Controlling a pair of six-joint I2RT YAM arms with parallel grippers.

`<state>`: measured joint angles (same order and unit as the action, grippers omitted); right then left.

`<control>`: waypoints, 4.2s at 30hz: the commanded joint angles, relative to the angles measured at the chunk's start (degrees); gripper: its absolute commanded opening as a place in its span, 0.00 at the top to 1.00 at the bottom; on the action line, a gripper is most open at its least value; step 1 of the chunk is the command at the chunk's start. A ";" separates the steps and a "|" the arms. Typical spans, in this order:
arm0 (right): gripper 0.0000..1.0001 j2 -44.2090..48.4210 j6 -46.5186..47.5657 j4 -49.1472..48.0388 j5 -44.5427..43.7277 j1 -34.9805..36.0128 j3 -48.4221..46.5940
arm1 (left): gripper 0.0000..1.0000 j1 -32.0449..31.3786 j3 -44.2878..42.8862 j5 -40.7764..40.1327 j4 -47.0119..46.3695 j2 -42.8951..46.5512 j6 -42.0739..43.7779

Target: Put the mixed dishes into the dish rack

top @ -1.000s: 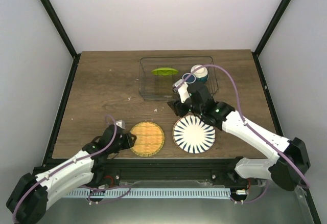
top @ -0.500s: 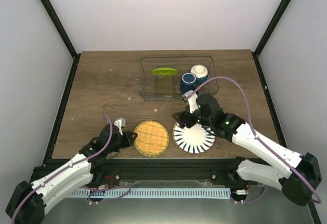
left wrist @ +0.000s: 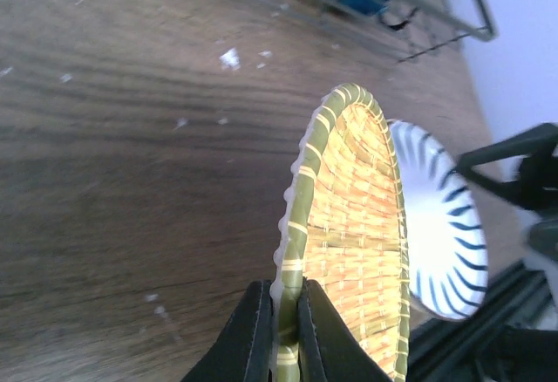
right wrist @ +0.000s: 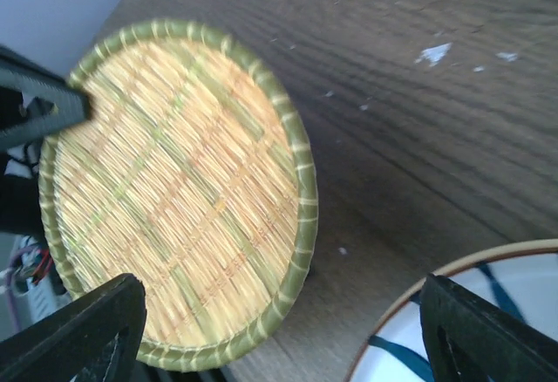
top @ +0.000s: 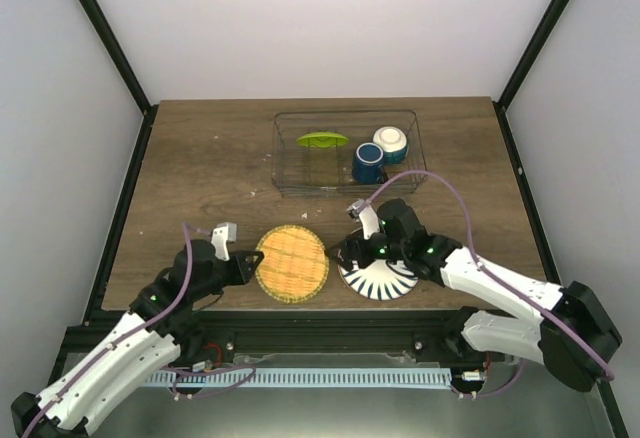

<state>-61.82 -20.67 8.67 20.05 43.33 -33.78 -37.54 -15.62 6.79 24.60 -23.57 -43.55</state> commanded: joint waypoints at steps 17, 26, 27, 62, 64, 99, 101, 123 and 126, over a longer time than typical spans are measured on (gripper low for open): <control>0.27 -10.52 -4.37 -27.81 25.16 0.34 4.86 | 1.00 -0.94 -3.99 10.74 -10.09 -0.25 1.27; 0.80 -11.38 -4.33 -30.10 28.97 0.35 5.08 | 1.00 -1.19 -3.97 10.86 -12.30 -1.28 1.63; 0.86 -11.32 -4.22 -30.03 29.06 0.35 5.00 | 1.00 -1.14 -3.78 10.81 -12.37 -1.36 1.55; 0.99 -2.56 62.26 -22.23 -30.48 0.26 -18.22 | 0.03 -1.33 0.14 3.75 -4.13 -3.48 4.41; 0.99 -4.37 68.25 -26.04 -29.93 0.31 -17.01 | 0.03 -1.34 0.82 3.91 -4.94 -3.81 4.22; 0.99 -36.86 92.44 -21.15 -33.21 -5.75 -35.16 | 0.02 -1.26 6.46 7.45 -19.27 -14.80 3.81; 0.99 -37.46 91.74 -20.31 -32.93 -6.00 -35.73 | 0.02 -1.26 6.47 7.45 -19.48 -15.05 3.75; 0.95 -48.45 81.66 -0.80 -30.12 -10.41 -51.85 | 0.02 -1.13 6.65 8.37 -21.52 -18.44 3.58; 0.84 -48.56 80.79 0.71 -29.85 -10.62 -52.72 | 0.02 -1.10 6.62 8.42 -21.69 -18.61 3.62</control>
<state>-110.32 62.19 7.68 -9.19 33.71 -82.35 -38.68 -9.52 14.50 5.08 -42.06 -40.23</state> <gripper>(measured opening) 0.136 0.983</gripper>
